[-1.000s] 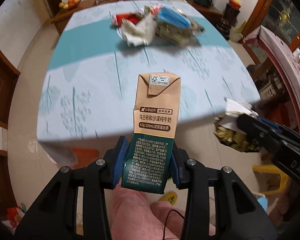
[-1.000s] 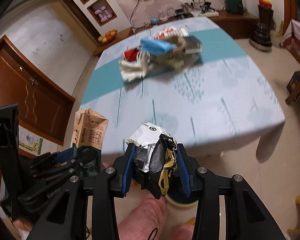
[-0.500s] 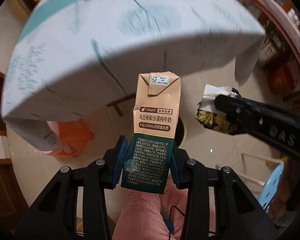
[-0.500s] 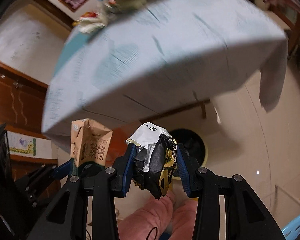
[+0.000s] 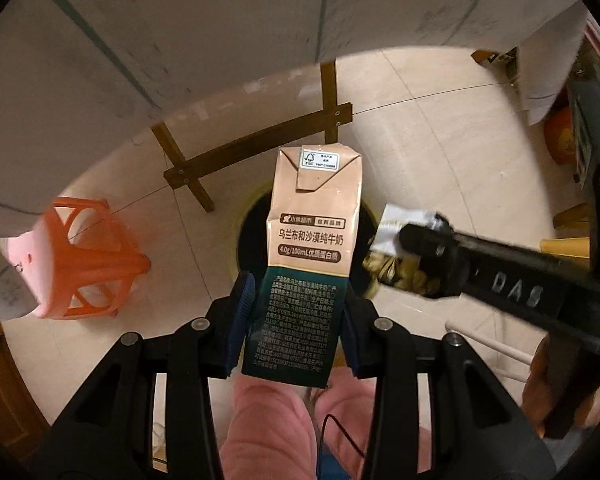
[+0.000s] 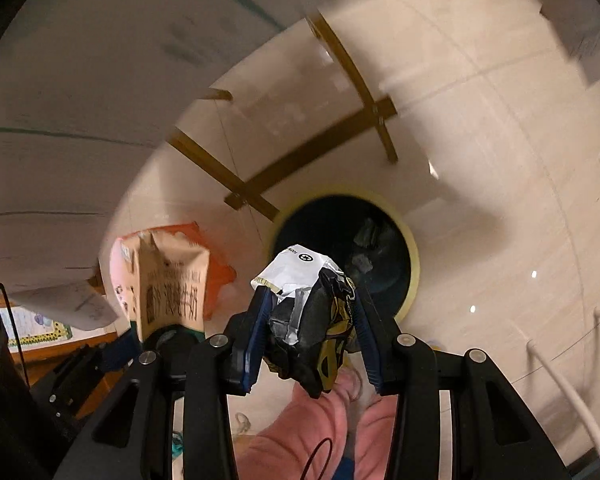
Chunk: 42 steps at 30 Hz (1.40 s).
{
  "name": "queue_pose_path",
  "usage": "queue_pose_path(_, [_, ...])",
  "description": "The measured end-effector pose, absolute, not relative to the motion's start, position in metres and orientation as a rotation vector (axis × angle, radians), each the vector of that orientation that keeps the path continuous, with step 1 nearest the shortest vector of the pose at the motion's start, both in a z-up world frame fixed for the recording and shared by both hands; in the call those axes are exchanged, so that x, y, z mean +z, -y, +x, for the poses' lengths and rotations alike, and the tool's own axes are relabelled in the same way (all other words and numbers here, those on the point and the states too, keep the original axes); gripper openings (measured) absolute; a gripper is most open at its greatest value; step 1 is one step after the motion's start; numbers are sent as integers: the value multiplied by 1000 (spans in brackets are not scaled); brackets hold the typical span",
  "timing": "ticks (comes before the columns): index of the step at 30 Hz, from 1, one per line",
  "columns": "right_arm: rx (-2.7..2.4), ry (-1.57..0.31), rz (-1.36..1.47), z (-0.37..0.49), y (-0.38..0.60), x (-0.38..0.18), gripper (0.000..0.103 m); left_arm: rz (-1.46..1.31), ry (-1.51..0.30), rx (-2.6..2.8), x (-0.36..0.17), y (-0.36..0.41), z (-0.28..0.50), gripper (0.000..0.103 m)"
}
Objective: Collect trash
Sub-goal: 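Open both tools to drop the carton and wrapper into the bin, then raise both tools back toward the trash on the table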
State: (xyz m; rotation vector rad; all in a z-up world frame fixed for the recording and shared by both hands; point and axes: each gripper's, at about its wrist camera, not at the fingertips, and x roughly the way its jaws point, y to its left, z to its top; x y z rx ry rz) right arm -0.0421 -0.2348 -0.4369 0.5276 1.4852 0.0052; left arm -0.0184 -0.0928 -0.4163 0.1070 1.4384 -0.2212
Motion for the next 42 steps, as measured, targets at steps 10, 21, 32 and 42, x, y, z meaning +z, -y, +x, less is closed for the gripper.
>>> queue_pose_path(10, [-16,-1514,590,-36,237,-523,47,109,-1478,-221,-495,89,5,39])
queue_pose_path(21, [-38,-1502,587,-30,238,-546,59,101,-1488,-187,-513,79,11,50])
queue_pose_path(32, [-23,-1478,551,-37,234,-496,59,87,-1436,-162,-458,75,2,50])
queue_pose_path(42, [-10,-1428,526,-48,233,-400,59,73,-1384,-136,-370,65,-24,50])
